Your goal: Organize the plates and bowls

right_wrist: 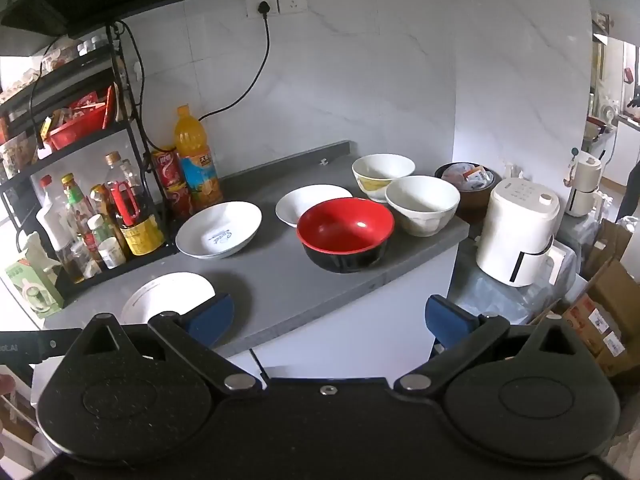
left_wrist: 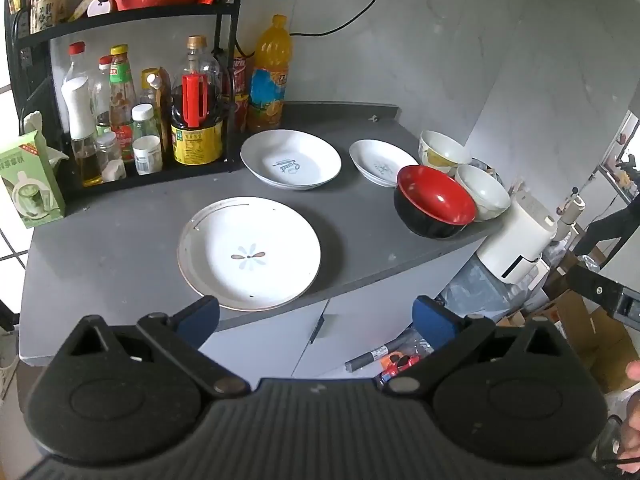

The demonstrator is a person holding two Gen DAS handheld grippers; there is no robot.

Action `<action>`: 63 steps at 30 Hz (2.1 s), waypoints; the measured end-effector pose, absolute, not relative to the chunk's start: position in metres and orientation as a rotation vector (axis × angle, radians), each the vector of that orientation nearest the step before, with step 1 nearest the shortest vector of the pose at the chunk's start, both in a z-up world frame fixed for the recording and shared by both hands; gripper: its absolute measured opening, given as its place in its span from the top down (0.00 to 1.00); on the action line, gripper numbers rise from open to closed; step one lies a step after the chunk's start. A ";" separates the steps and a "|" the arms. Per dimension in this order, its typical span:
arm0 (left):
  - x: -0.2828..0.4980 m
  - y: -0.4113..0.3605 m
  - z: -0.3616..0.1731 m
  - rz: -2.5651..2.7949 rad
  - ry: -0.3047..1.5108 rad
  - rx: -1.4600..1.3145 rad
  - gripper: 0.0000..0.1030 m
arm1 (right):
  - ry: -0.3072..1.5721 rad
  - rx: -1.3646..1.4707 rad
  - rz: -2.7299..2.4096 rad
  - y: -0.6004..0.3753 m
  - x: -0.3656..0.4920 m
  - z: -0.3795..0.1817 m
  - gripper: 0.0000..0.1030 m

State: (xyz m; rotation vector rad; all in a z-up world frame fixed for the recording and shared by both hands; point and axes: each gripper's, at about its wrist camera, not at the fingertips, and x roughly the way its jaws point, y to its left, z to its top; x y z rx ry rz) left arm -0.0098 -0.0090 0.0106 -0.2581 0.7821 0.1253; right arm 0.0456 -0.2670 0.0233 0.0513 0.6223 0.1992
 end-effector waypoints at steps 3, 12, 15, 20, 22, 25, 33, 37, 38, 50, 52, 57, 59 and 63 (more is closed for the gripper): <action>-0.004 -0.005 0.011 0.118 0.795 -0.251 0.01 | 0.627 0.059 0.198 -0.268 0.046 0.023 0.00; -0.003 -0.002 0.011 0.109 0.801 -0.261 0.01 | 0.624 0.060 0.214 -0.266 0.045 0.025 0.00; -0.004 -0.002 0.012 0.106 0.798 -0.250 0.01 | 0.629 0.066 0.213 -0.266 0.044 0.023 0.00; -0.009 -0.001 0.011 0.107 0.792 -0.246 0.01 | 0.633 0.056 0.212 -0.265 0.044 0.024 0.00; -0.011 -0.002 0.010 0.104 0.796 -0.245 0.01 | 0.635 0.052 0.213 -0.265 0.044 0.025 0.00; -0.011 -0.001 0.010 0.101 0.801 -0.250 0.01 | 0.634 0.044 0.216 -0.263 0.042 0.025 0.00; -0.014 -0.002 0.010 0.102 0.808 -0.241 0.01 | 0.643 0.031 0.224 -0.262 0.036 0.023 0.00; -0.013 -0.002 0.010 0.101 0.807 -0.237 0.01 | 0.645 0.023 0.224 -0.262 0.032 0.022 0.00; -0.014 -0.002 0.010 0.101 0.806 -0.234 0.01 | 0.646 0.021 0.226 -0.262 0.031 0.022 0.00; -0.010 -0.009 0.008 0.089 0.813 -0.248 0.01 | 0.662 0.013 0.205 -0.270 0.031 0.018 0.00; -0.009 -0.010 0.007 0.089 0.815 -0.246 0.01 | 0.666 0.013 0.202 -0.271 0.032 0.017 0.00; -0.007 -0.009 0.006 0.096 0.818 -0.249 0.01 | 0.673 0.018 0.203 -0.273 0.035 0.016 0.00; -0.007 -0.009 0.006 0.096 0.819 -0.250 0.01 | 0.673 0.017 0.202 -0.274 0.036 0.017 0.00; -0.005 -0.008 0.006 0.094 0.818 -0.259 0.01 | 0.671 0.016 0.201 -0.274 0.040 0.018 0.00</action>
